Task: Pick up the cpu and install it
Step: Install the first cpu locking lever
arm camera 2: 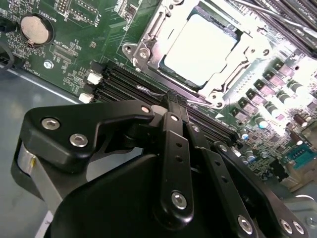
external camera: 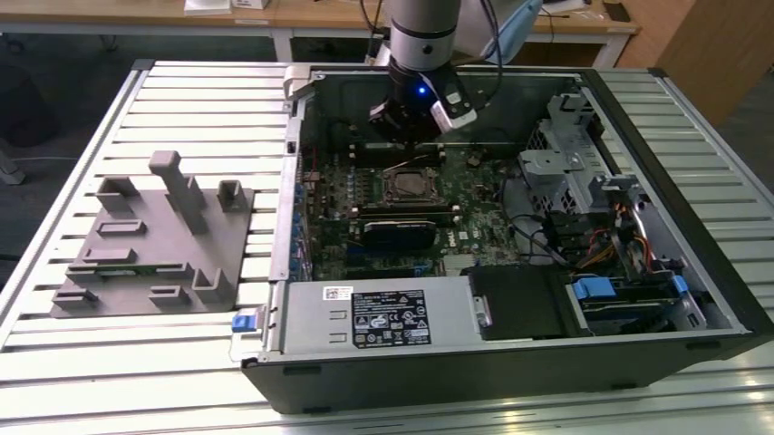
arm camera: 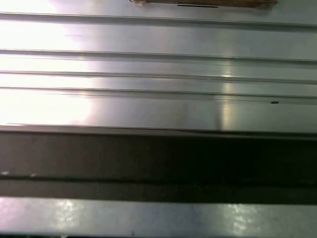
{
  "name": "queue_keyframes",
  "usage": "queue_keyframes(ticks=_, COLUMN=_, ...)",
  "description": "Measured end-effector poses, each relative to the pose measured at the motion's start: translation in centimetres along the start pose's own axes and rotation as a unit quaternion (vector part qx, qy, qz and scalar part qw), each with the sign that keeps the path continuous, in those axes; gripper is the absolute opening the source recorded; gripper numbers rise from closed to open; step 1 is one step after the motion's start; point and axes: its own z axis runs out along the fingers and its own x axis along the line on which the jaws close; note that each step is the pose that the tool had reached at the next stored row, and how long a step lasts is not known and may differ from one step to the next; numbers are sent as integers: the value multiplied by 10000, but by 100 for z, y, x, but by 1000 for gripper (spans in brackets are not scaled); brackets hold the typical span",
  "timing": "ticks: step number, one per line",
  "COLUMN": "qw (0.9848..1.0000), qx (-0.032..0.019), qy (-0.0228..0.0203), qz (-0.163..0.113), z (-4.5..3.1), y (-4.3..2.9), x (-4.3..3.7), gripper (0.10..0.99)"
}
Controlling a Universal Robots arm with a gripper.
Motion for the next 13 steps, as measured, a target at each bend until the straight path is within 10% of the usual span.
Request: queue_keyframes(ticks=13, qw=10000, qx=25, qy=1, qz=0, z=49, y=-4, x=-112, gripper=106)
